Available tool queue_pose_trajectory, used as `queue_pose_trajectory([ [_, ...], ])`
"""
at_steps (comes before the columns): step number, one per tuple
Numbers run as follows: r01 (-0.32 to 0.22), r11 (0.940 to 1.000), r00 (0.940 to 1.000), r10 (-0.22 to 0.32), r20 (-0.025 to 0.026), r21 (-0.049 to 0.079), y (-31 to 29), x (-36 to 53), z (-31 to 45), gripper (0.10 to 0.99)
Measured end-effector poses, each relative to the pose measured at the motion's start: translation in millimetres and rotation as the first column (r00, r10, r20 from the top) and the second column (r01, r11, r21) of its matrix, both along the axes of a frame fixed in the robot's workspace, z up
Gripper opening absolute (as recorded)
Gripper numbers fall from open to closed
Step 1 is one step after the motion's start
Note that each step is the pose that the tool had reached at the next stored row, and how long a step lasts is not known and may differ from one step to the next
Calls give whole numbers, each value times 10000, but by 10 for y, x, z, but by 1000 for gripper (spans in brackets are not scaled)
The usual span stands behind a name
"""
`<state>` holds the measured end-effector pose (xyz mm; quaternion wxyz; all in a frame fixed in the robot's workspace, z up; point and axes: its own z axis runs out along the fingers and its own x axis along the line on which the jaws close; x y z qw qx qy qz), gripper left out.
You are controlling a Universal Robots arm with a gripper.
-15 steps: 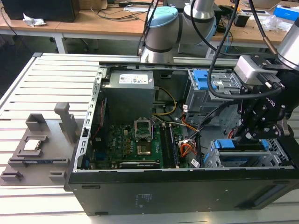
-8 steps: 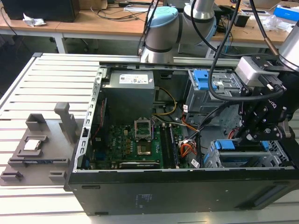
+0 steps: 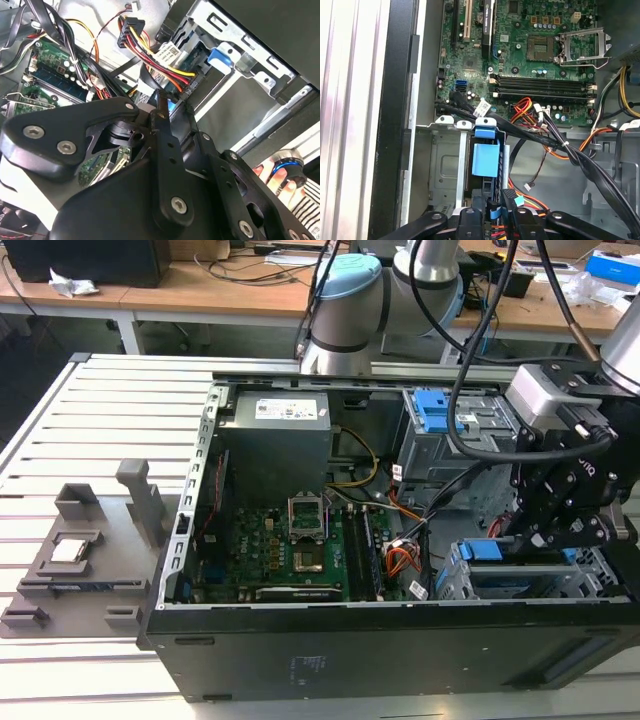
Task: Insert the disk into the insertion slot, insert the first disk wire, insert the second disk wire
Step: 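Insert the second disk wire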
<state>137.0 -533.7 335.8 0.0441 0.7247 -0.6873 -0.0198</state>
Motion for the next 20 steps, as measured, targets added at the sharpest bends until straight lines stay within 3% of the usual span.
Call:
queue_pose_trajectory([
  [10,-1,9999,10000,1,1,-170,4,0,17,282],
  [20,-3,9994,10000,3,1,-354,34,0,177,282],
])
